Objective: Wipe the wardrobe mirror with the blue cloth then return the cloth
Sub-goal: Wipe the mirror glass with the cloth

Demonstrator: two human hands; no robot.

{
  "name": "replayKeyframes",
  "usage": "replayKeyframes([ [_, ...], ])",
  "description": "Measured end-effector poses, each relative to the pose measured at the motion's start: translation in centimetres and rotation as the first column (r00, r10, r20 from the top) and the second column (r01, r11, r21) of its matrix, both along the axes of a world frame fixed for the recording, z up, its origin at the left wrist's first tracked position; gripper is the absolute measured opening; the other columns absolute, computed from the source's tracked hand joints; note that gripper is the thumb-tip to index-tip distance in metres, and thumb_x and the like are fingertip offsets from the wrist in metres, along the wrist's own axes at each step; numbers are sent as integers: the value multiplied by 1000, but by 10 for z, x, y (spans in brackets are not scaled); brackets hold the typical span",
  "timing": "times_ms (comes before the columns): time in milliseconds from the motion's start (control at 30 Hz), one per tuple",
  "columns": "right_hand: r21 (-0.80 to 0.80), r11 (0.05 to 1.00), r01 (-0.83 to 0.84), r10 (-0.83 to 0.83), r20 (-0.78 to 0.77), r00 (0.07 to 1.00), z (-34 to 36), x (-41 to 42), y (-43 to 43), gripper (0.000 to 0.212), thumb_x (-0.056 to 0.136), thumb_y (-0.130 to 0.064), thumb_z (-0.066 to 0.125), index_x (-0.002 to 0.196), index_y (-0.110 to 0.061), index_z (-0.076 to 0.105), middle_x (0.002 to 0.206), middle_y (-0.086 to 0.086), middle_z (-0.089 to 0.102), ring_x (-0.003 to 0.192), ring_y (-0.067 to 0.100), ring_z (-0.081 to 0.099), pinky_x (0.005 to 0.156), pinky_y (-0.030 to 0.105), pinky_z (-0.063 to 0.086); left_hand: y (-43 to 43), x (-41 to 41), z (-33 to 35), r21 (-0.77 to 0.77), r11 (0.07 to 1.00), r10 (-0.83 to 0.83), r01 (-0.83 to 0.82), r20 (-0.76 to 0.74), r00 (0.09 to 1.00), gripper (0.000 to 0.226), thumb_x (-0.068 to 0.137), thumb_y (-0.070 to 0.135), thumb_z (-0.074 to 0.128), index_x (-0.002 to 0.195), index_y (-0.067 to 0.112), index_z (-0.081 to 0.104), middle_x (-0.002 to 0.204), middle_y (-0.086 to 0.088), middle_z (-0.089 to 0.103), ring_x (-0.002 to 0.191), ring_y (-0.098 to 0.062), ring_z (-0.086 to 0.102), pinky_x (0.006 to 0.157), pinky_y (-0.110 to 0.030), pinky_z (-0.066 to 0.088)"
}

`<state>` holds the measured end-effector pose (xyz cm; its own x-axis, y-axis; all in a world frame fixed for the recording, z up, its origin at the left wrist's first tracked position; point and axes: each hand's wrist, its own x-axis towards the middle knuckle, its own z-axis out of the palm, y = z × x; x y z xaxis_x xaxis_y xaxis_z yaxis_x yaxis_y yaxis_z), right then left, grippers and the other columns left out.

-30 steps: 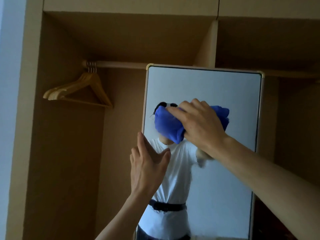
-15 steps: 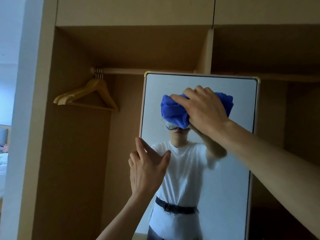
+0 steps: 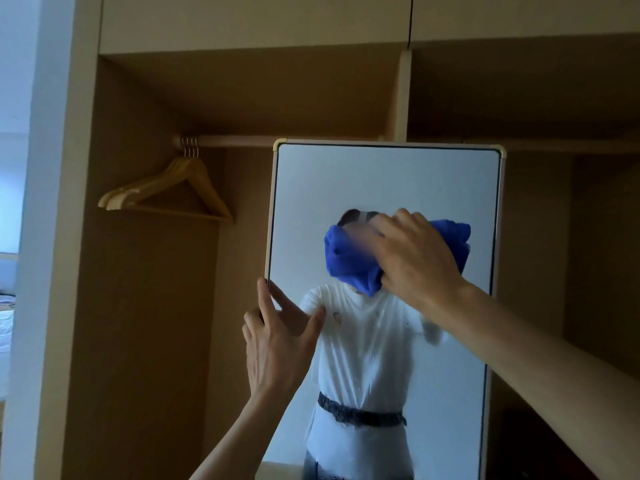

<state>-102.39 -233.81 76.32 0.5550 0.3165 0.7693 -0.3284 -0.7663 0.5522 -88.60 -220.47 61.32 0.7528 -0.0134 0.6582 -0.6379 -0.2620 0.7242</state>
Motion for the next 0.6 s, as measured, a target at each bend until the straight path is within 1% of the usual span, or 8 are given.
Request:
replayKeyframes([
  [67, -4, 1000, -13, 13, -7, 1000, -14, -3, -3, 51, 72, -9, 65, 122, -19, 62, 91, 3, 62, 81, 27, 54, 73, 40, 40, -1, 0, -1, 0, 1000, 10, -10, 1, 1000, 114, 76, 83, 58, 158, 40, -9, 141, -10, 39, 132, -29, 38, 96, -47, 47],
  [133, -15, 1000, 0, -1, -40, 999, -21, -5, -4, 50, 74, -8, 62, 122, -18, 62, 93, 2, 61, 83, 27, 55, 74, 40, 41, -3, -2, -2, 5, 1000, 22, -22, 1, 1000, 115, 75, 85, 56, 158, 39, -8, 143, -10, 38, 133, -30, 38, 97, -47, 47],
  [200, -23, 1000, 9, -11, -76, 997, -20, -8, -4, 48, 78, -10, 55, 125, -19, 59, 97, 1, 60, 87, 27, 55, 78, 40, 42, -4, -4, -3, 13, 999, 33, -33, -8, 999, 115, 75, 87, 55, 158, 38, -8, 145, -10, 38, 133, -30, 38, 98, -48, 47],
  [267, -16, 1000, 9, -11, -93, 996, -14, -10, -4, 50, 84, -10, 53, 132, -22, 53, 104, 0, 60, 94, 26, 53, 83, 41, 42, -4, -6, -3, 19, 999, 33, -32, -15, 999, 115, 74, 88, 55, 157, 38, -8, 146, -10, 38, 134, -31, 40, 99, -49, 48],
  [333, -2, 1000, 9, -9, -71, 997, -3, -12, -7, 51, 88, -12, 54, 137, -25, 48, 111, 0, 59, 97, 26, 52, 86, 40, 41, -2, -7, -4, 27, 999, 28, -28, -22, 999, 115, 73, 89, 54, 157, 39, -8, 148, -10, 37, 134, -32, 41, 100, -51, 49],
  [467, 6, 1000, 5, -5, 6, 1000, 27, -20, -16, 48, 94, -19, 57, 140, -27, 45, 114, 3, 60, 100, 27, 54, 89, 44, 44, -1, -9, -5, 45, 998, 43, -41, -33, 999, 117, 73, 91, 52, 157, 38, -9, 151, -9, 36, 135, -32, 41, 101, -52, 49],
  [600, 33, 999, 22, -25, 78, 997, 54, -30, -27, 49, 91, -18, 57, 138, -25, 48, 113, 7, 61, 99, 32, 55, 88, 47, 44, -3, -12, -5, 34, 999, 38, -37, -34, 999, 116, 73, 90, 53, 157, 38, -8, 151, -10, 36, 136, -32, 40, 104, -54, 47],
])
